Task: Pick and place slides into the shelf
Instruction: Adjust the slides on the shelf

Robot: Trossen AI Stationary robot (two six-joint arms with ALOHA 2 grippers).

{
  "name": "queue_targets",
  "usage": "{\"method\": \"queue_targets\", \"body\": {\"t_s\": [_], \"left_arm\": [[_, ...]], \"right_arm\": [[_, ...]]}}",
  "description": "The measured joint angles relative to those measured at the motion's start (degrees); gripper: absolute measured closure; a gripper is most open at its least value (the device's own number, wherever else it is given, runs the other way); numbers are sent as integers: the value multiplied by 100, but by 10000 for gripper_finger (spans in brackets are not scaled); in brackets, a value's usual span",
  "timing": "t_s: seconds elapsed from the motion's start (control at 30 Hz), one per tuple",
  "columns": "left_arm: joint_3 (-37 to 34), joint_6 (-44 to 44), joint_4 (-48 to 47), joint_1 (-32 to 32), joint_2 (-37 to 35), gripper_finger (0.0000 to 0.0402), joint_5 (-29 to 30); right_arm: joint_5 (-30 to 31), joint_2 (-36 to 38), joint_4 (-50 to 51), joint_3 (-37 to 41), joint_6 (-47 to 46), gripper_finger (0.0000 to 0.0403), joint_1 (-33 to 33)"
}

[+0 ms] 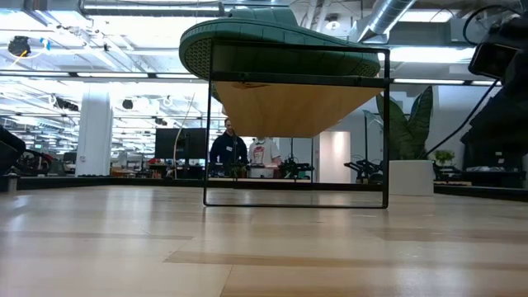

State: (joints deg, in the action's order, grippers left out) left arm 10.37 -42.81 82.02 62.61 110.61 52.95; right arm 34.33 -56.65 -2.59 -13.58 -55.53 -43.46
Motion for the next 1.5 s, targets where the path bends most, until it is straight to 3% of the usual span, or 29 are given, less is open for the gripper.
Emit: {"method": "queue_targets", "body": {"t_s": [0.27,0.5,1.27,1.5], "left_arm": [[0,-4,-4,0,0,175,-48],[0,-101,-24,0,0,175,-476],[0,-256,48,-2,-2,175,-721],[78,496,710,-1,-58,175,-1061]], "right_arm": [[-2,-199,15,0,0,274,0],[-2,-346,18,0,0,274,0],[-2,-368,35,0,-2,274,2],[-2,-368,-38,3,-124,274,7]]}}
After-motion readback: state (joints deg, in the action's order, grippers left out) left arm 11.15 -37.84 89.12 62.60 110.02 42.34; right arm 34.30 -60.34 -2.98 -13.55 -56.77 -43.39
